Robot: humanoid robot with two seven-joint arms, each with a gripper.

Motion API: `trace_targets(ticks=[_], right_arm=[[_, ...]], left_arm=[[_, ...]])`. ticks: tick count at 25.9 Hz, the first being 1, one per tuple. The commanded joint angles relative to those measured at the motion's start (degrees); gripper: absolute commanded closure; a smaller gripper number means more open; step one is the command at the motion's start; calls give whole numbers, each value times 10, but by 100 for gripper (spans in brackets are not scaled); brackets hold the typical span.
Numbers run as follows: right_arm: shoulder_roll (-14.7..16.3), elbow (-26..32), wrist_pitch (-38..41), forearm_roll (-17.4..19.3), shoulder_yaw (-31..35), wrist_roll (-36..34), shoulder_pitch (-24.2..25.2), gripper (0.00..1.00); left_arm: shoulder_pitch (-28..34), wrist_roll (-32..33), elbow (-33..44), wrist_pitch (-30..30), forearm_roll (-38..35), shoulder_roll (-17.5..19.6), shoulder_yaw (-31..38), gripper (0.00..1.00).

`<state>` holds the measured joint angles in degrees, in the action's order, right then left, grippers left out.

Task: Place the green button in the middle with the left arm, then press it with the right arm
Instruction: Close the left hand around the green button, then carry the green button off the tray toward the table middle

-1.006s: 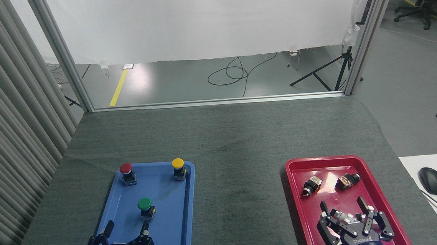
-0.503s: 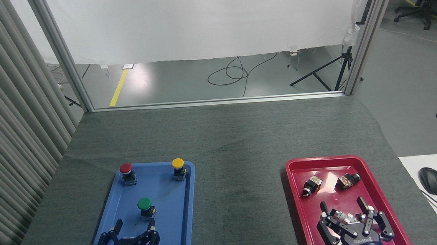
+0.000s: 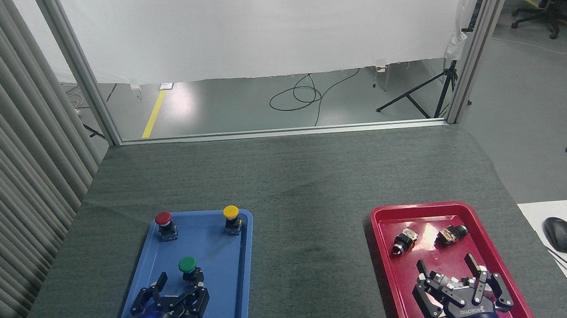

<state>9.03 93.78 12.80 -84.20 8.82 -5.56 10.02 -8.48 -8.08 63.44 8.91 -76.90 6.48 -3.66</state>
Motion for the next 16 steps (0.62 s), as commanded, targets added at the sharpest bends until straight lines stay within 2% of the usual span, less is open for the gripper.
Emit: trace_targets(ticks=[1, 5, 7, 10, 13, 15, 16], right_arm=[[0, 0, -1, 0, 1, 0, 0, 1], [-1, 0, 0, 0, 1, 0, 0, 1], [-3, 0, 0, 0, 0, 0, 0, 1], [-6, 0, 0, 0, 0, 0, 0, 1], [-6, 0, 0, 0, 0, 0, 0, 1], [-6, 0, 0, 0, 0, 0, 0, 1], [-6, 0, 1, 0, 0, 0, 0, 1]], left_arm=[[-9, -2, -6, 2, 0, -1, -1, 12], [-15, -7, -9, 5, 1, -2, -9, 24], [-16, -7, -18, 6, 1, -2, -10, 37], [-21, -8, -34, 7, 2, -2, -11, 64], [-21, -20, -36, 25, 1, -2, -12, 86], [-22, -33, -36, 43, 1, -2, -12, 98], [-22, -36, -36, 47, 1, -2, -11, 100]])
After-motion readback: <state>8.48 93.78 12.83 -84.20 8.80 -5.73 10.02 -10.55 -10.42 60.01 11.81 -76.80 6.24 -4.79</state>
